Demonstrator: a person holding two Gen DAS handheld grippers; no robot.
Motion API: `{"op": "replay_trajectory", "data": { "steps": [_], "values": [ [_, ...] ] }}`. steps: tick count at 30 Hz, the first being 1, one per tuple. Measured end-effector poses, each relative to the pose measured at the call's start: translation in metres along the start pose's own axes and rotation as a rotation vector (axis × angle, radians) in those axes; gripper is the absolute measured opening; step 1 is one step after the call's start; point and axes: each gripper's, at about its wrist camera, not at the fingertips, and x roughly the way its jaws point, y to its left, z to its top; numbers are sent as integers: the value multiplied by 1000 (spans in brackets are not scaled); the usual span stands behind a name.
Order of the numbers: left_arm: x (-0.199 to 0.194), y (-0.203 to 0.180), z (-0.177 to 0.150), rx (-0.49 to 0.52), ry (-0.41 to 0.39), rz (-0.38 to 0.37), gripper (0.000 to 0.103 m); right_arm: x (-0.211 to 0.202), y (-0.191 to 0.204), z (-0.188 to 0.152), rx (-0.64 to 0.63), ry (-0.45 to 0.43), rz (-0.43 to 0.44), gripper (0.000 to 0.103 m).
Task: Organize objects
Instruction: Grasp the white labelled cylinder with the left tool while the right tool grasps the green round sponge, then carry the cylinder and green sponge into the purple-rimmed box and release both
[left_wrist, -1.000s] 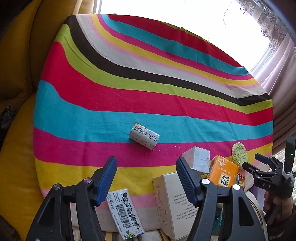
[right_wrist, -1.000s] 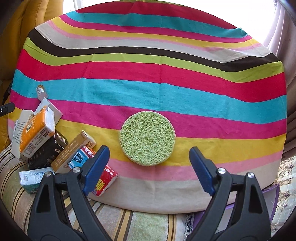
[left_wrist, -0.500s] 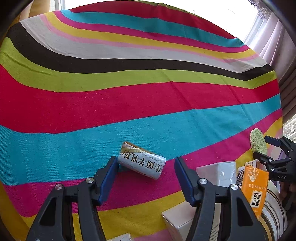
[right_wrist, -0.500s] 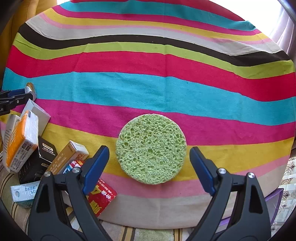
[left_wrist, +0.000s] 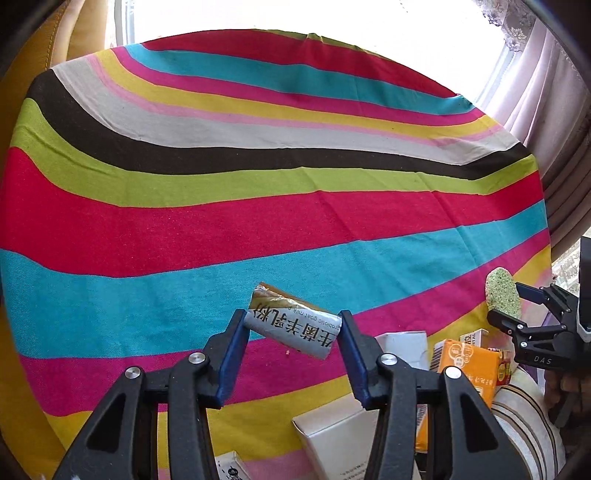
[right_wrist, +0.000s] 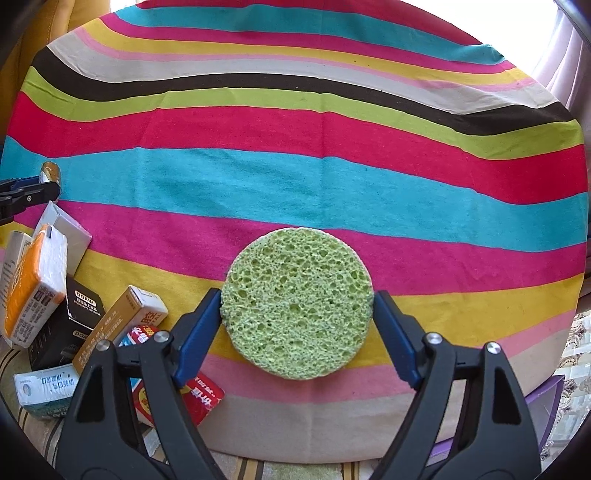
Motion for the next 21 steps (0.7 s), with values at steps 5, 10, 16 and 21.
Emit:
{"op": "replay_trajectory", "data": {
  "steps": [5,10,16,21],
  "values": [
    [-25,-25,-2,20,-52,-28,50,-17,-2,-5,11,-27,-4,84],
    [-42,-46,-9,34,-87,-58,50,-38,-1,-15,21,-62,-12,84],
    [-59,-79,-25,46,-115,-112,50,-59,-1,-32,38,-90,-5,84],
    [-67,-110,-43,54,-113,-176,50,-77,-6,-50,54,-112,-9,84]
  ]
}}
